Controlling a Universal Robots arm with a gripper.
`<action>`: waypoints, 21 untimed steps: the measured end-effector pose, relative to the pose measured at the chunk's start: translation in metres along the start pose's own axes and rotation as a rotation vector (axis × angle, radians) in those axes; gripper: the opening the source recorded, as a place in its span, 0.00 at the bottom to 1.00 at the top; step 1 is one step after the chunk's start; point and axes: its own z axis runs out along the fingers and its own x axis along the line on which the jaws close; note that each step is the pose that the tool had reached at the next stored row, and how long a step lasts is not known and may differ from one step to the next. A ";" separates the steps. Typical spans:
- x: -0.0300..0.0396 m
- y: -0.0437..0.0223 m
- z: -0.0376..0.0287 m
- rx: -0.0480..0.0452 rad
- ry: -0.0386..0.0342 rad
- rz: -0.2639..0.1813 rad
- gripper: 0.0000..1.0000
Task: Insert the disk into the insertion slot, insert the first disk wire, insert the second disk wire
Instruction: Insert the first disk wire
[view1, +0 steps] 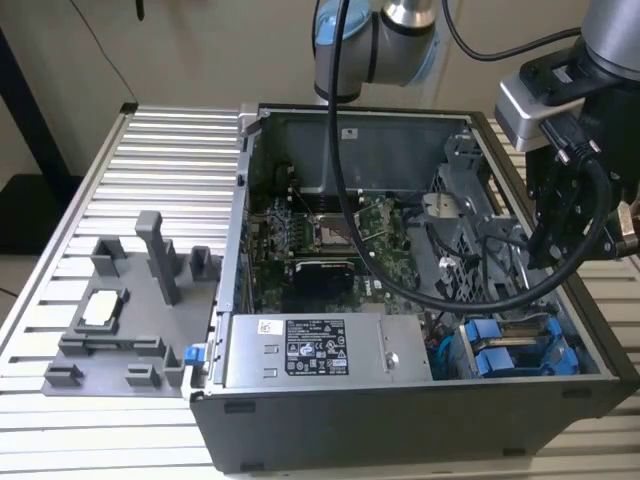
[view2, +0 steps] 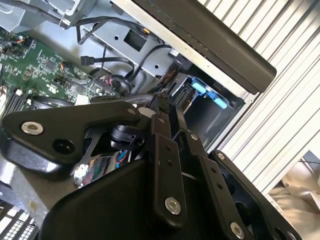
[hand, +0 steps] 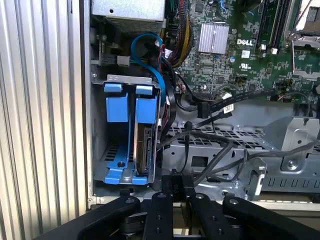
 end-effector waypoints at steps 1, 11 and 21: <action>0.0002 -0.0012 0.0003 -0.0036 -0.0003 0.000 0.19; 0.0018 -0.0221 0.0058 -0.1037 0.0017 0.006 0.19; 0.0029 -0.0309 0.0126 -0.1671 0.0037 0.009 0.19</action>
